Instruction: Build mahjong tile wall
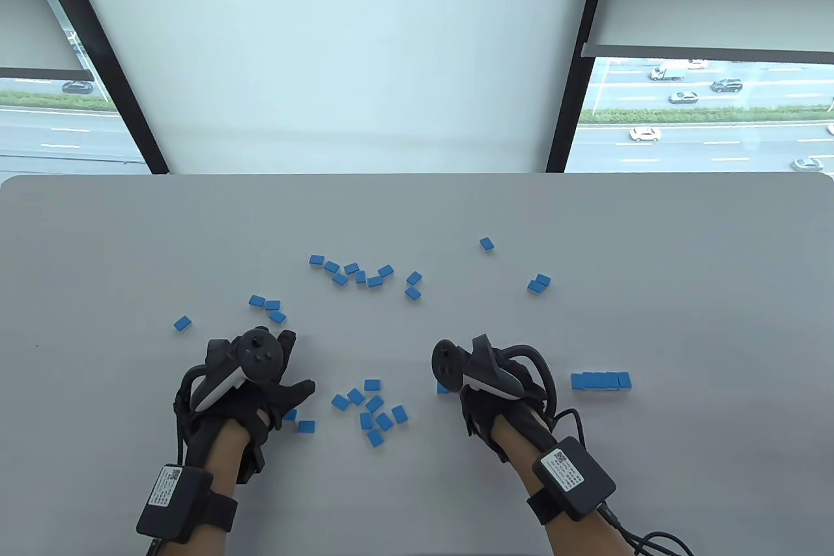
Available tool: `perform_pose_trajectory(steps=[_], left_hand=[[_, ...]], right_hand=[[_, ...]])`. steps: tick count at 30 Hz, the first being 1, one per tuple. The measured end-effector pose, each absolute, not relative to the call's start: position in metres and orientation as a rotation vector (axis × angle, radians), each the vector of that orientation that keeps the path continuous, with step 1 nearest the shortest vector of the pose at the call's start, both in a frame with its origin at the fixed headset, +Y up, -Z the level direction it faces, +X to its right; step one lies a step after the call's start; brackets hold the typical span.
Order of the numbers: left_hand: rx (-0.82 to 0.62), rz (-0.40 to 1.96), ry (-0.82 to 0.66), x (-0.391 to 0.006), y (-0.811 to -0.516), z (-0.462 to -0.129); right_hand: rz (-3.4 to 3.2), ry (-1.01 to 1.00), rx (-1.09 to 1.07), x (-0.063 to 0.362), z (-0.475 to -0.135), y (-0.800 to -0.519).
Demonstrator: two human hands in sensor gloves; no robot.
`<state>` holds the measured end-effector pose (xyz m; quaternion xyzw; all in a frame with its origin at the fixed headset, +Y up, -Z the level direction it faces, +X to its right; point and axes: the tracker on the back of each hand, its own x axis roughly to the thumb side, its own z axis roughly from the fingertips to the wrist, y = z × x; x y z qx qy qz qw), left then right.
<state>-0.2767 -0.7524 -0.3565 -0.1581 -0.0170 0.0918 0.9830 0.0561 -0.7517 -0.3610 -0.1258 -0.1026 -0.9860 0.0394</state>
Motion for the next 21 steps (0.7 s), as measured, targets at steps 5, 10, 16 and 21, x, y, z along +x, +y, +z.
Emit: perform_pose_trajectory(steps=[5, 10, 16, 21], left_hand=[[-0.316, 0.186, -0.032, -0.277, -0.752, -0.356], [-0.307, 0.194, -0.032, -0.279, -0.750, -0.356], [-0.305, 0.207, -0.035, -0.281, -0.749, -0.356], [-0.303, 0.206, -0.042, -0.280, -0.749, -0.357]], right_hand=[[-3.082, -0.359, -0.381, 0.065, -0.359, -0.738], [-3.123, -0.144, -0.340, 0.079, -0.363, -0.691], [-3.061, -0.009, -0.223, 0.097, -0.396, -0.650], [-3.057, -0.181, -0.013, 0.122, -0.446, -0.670]])
